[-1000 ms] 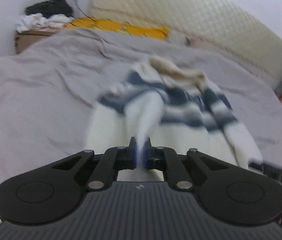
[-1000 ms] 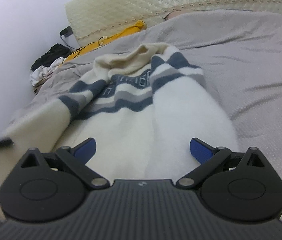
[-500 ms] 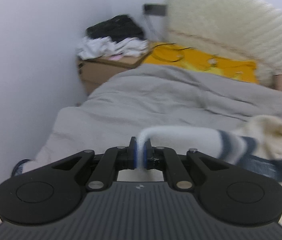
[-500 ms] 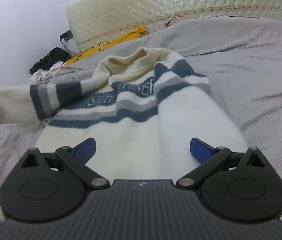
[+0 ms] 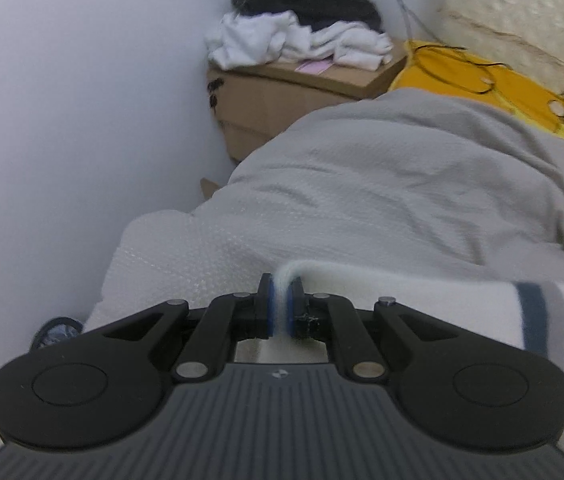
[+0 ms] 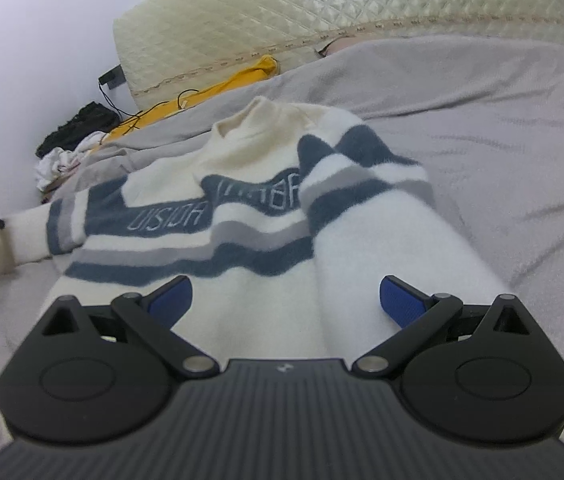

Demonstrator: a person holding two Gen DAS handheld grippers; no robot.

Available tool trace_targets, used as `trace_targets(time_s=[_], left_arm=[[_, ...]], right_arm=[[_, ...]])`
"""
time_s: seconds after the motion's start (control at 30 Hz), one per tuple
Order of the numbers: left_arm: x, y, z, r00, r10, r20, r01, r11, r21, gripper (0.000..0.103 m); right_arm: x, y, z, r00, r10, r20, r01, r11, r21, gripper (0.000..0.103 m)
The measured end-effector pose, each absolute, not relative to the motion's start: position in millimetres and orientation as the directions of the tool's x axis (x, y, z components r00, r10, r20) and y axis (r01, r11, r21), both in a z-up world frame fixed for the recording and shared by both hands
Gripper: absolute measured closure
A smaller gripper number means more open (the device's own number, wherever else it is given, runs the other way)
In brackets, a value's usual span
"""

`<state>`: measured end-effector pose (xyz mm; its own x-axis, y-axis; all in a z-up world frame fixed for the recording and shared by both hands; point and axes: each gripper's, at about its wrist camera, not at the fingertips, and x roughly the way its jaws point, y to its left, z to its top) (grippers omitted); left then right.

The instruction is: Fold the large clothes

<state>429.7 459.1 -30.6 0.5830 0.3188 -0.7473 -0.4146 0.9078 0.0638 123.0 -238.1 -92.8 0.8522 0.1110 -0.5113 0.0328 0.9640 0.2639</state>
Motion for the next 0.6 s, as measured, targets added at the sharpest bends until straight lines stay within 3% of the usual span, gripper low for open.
trace_targets(time_s=[0.27, 0.33, 0.4, 0.6], left_arm=[[443, 457, -52, 0.595, 0.304, -0.744, -0.428, 0.903, 0.026, 0.094], [434, 453, -45, 0.6, 0.312, -0.737, -0.419, 0.907, 0.042, 0.083], [422, 451, -36, 0.598, 0.291, -0.747, -0.427, 0.904, 0.01, 0.051], [374, 416, 9, 0.655, 0.224, -0.721, -0.345, 0.938, -0.022, 0.05]], right_arm=[[140, -237, -105, 0.837, 0.105, -0.537, 0.027, 0.972, 0.232, 0.001], [139, -239, -105, 0.839, 0.111, -0.533, 0.024, 0.97, 0.241, 0.001], [138, -239, -104, 0.84, 0.114, -0.53, 0.023, 0.969, 0.244, 0.001], [126, -243, -95, 0.856, 0.128, -0.501, 0.009, 0.965, 0.263, 0.001]])
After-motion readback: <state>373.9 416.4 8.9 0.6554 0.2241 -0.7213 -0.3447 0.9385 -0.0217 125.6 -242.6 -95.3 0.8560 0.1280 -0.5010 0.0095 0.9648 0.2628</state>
